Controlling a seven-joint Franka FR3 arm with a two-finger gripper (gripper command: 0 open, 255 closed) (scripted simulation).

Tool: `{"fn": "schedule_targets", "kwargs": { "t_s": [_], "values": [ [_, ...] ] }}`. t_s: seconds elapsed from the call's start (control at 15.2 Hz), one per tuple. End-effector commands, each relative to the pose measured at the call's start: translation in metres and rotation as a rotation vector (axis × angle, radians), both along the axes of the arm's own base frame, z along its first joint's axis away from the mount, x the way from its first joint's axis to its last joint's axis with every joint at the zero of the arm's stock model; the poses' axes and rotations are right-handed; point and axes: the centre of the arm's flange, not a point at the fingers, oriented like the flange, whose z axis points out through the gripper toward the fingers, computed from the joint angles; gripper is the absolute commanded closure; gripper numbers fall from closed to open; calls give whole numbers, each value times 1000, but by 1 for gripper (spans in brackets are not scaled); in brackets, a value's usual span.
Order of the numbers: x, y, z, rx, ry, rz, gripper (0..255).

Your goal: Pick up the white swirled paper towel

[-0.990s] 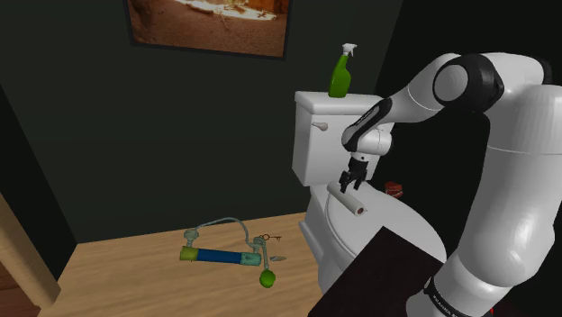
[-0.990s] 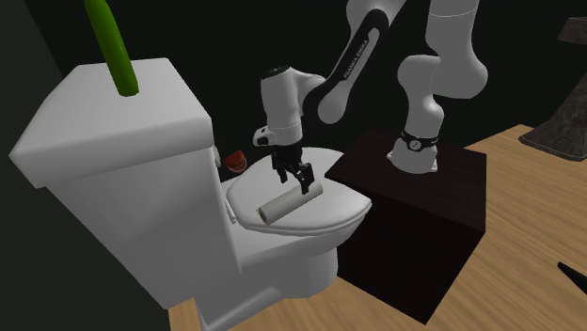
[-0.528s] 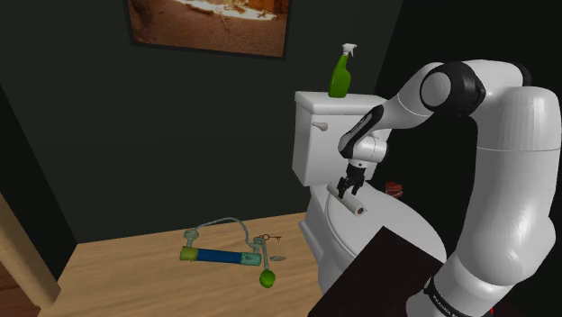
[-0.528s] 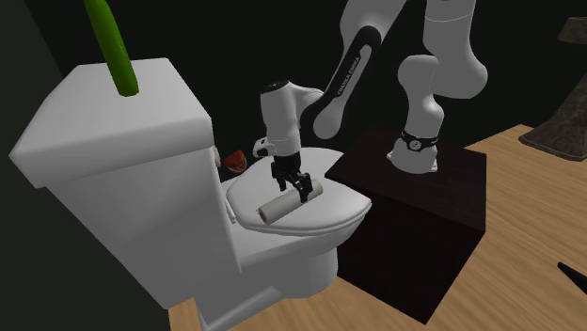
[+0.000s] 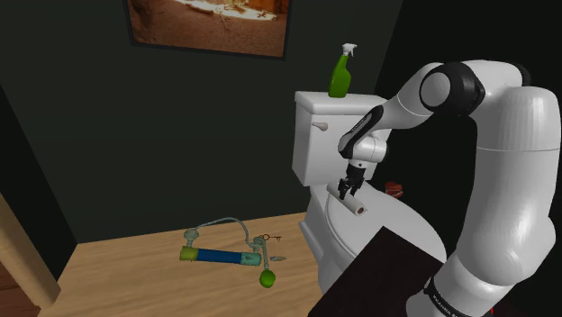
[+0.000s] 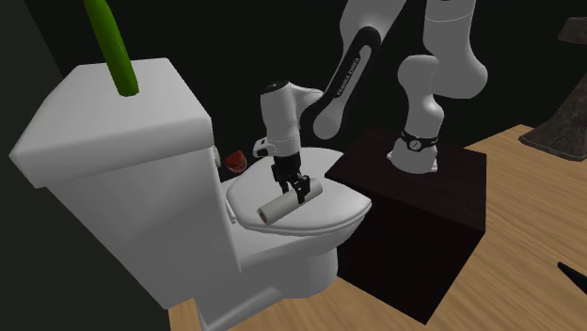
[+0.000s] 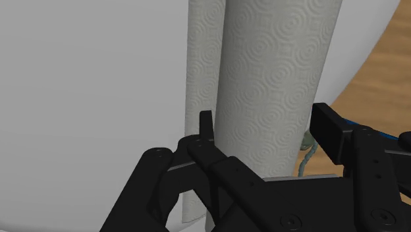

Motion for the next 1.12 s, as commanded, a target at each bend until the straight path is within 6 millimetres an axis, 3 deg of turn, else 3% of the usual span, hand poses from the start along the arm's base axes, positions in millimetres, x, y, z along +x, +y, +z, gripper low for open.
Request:
{"fn": "schedule_targets", "kwargs": {
  "t_s": [0.0,1.06],
  "values": [
    [0,0,0,0,1,0,255],
    [-1,0,79,0,1,0,255]
  ]
}}
